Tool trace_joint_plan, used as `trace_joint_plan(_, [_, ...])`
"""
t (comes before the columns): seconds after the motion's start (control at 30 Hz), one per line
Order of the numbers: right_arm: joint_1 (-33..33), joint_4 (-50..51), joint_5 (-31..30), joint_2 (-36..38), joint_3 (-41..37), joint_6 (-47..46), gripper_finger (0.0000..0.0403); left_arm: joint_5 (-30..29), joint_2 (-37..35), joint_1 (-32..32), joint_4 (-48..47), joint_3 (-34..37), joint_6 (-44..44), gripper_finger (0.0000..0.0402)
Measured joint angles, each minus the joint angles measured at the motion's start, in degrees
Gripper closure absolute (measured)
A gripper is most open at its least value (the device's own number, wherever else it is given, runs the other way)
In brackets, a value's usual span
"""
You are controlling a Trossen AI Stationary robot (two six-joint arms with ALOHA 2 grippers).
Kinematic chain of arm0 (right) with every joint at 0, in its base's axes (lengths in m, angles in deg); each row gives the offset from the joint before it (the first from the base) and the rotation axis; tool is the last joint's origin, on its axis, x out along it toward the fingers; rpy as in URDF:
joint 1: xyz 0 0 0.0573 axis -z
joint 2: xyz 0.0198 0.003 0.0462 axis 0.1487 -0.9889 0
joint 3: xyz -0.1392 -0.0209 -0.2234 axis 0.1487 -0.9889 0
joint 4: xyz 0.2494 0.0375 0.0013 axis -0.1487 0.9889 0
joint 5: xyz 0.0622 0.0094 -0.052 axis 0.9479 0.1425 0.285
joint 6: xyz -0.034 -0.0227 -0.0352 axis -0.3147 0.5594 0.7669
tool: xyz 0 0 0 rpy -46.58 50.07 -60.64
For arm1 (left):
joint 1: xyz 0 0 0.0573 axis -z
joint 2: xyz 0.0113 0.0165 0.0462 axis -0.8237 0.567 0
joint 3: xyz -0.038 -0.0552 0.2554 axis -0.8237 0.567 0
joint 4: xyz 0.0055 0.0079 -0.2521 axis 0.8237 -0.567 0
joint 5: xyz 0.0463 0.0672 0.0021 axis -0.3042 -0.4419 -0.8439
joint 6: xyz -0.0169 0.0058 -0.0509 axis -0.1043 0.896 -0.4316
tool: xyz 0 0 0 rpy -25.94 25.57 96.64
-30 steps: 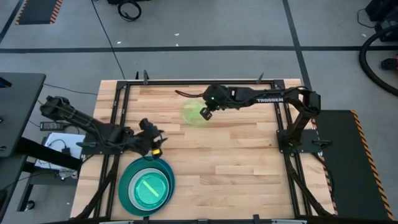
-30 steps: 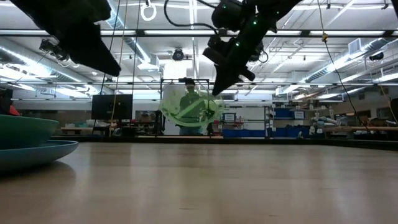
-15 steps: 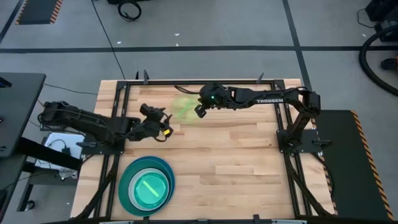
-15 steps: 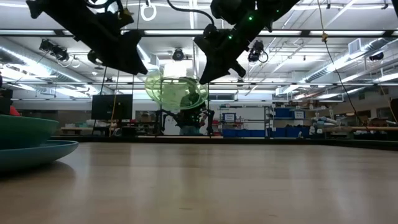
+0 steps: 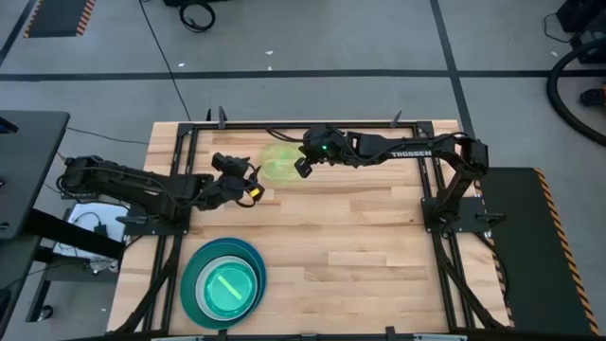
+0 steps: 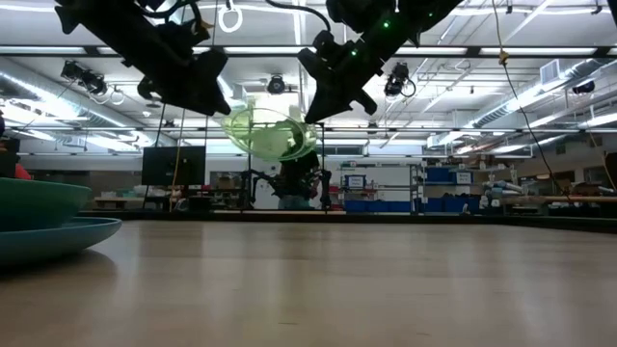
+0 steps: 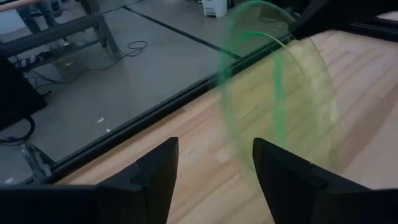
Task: Stack plastic plates
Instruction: Stack the light green plate on top of the light green plate
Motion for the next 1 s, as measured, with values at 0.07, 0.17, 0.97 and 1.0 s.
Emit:
trace_joint_plan(0.07, [0.0,-0.2,0.0,0.0,0.0,0.1,0.04,0.0,0.0,-0.5,0.3,0.0,-0.3,0.0189])
trace_joint_plan(0.17, [0.0,-0.8,0.0,0.0,0.0,0.4,0.04,0.3,0.1,-1.4,0.3,0.0,-0.4,0.0189])
trace_joint_plan(0.97, [-0.1,-2.3,1.7,0.0,0.0,-0.4,0.04,0.3,0.1,-3.1,0.3,0.0,-0.7,0.0355])
trace_joint_plan(1.0, [-0.1,-2.3,1.9,0.0,0.0,-0.5,0.04,0.3,0.1,-3.1,0.3,0.0,-0.7,0.0363])
